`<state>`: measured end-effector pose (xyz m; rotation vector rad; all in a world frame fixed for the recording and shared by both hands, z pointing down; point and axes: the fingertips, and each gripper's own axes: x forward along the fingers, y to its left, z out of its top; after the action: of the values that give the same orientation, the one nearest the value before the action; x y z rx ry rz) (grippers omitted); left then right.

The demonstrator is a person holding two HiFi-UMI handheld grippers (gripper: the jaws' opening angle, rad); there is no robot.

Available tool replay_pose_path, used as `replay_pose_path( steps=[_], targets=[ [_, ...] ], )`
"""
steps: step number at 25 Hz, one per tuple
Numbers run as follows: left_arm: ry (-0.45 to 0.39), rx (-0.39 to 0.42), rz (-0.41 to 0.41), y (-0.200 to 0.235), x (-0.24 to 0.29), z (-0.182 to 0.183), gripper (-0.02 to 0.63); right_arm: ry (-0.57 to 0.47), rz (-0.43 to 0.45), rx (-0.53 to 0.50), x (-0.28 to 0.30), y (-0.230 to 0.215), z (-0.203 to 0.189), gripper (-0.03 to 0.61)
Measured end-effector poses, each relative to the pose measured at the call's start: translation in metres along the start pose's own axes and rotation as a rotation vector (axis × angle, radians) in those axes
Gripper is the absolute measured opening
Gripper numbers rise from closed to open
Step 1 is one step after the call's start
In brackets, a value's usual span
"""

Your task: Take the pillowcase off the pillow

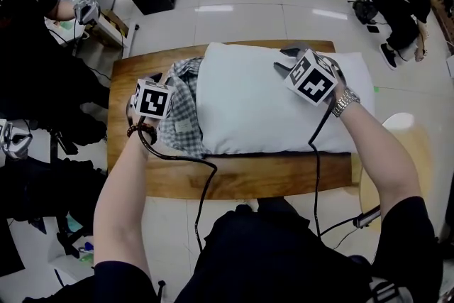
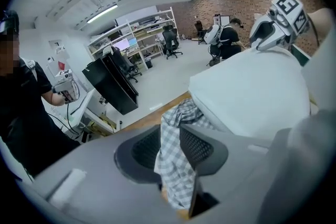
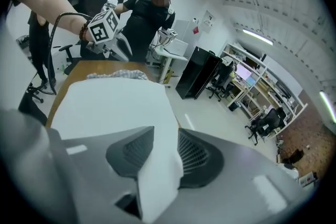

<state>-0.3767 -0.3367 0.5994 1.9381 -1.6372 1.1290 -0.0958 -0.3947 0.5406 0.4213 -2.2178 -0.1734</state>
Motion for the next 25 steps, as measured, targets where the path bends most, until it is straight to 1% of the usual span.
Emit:
replay_pose_path(
  steps=[7, 10, 13, 16, 20, 25],
  targets=[
    [0.014, 0.052, -0.031, -0.058, -0.038, -0.042, 0.127, -0.019, -0.007, -0.027, -0.032, 0.065, -0.019, 0.150],
    [-0.010, 0.106, -0.046, -0.084, -0.050, -0.059, 0.142, -0.028, -0.011, -0.031, -0.044, 0.095, -0.025, 0.160],
    [-0.013, 0.158, -0.058, -0.107, -0.063, -0.078, 0.158, -0.032, -0.015, -0.048, -0.055, 0.122, -0.025, 0.171],
    [-0.010, 0.193, -0.079, -0.126, -0.071, -0.096, 0.173, -0.036, -0.015, -0.064, -0.061, 0.146, -0.024, 0.192],
    [-0.004, 0.238, -0.093, -0.161, -0.074, -0.127, 0.198, -0.036, -0.014, -0.101, -0.063, 0.185, -0.038, 0.229],
    [0.016, 0.300, -0.115, -0.185, -0.071, -0.153, 0.237, -0.022, -0.028, -0.154, -0.056, 0.218, -0.048, 0.270]
  ],
)
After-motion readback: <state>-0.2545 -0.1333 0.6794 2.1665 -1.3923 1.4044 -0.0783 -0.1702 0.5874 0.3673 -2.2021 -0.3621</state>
